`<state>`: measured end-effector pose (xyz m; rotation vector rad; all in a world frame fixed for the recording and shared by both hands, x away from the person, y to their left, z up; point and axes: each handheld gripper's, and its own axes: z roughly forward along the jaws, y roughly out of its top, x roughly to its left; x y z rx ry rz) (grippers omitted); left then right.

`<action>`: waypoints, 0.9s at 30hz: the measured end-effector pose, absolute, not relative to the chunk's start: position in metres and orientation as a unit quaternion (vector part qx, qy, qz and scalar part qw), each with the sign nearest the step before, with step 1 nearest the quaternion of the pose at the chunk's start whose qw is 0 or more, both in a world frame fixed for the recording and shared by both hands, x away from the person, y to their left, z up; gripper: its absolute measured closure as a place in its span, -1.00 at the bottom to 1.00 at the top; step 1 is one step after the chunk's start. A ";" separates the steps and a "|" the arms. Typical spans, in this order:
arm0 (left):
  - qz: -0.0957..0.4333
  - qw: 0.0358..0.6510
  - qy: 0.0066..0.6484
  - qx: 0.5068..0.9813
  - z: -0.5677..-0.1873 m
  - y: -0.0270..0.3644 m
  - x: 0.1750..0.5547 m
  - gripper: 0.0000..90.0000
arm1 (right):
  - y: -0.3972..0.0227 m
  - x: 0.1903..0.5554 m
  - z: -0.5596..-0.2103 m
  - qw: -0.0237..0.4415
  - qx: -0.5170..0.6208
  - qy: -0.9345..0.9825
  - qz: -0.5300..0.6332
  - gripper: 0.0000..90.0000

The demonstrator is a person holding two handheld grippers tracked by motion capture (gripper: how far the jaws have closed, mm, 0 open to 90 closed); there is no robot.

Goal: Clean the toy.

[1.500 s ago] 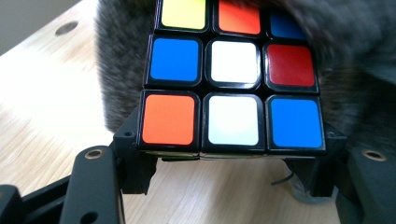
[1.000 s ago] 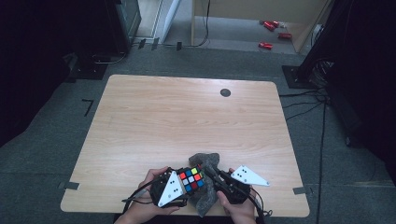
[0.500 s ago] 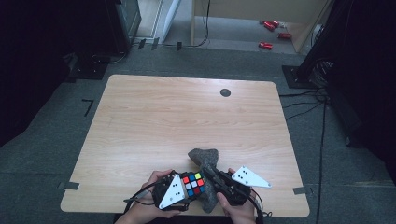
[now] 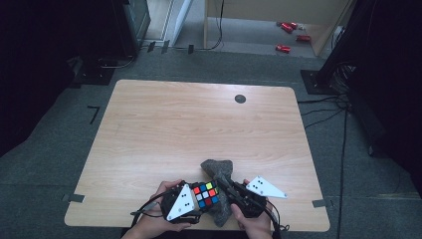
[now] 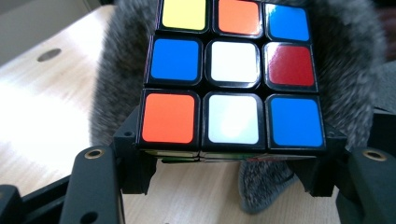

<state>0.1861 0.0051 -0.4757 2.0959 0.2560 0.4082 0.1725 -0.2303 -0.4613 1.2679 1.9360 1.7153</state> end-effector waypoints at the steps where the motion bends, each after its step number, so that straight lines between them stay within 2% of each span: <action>1: 0.168 0.470 0.102 0.860 -0.477 0.004 0.186 -0.23 | -0.230 0.171 -0.460 0.127 0.432 0.665 0.596 0.77; 9: 0.163 0.469 0.098 0.862 -0.477 0.003 0.184 -0.23 | -0.231 0.170 -0.458 0.114 0.429 0.656 0.611 0.77; 20: 0.162 0.499 0.113 0.844 -0.469 0.013 0.187 -0.23 | -0.237 0.177 -0.468 0.092 0.451 0.649 0.605 0.77; 24: 0.171 0.478 0.104 0.855 -0.474 0.010 0.186 -0.23 | -0.235 0.173 -0.462 0.081 0.435 0.644 0.624 0.76; 27: 0.170 0.480 0.103 0.854 -0.473 0.011 0.186 -0.23 | -0.231 0.167 -0.457 0.092 0.419 0.648 0.629 0.76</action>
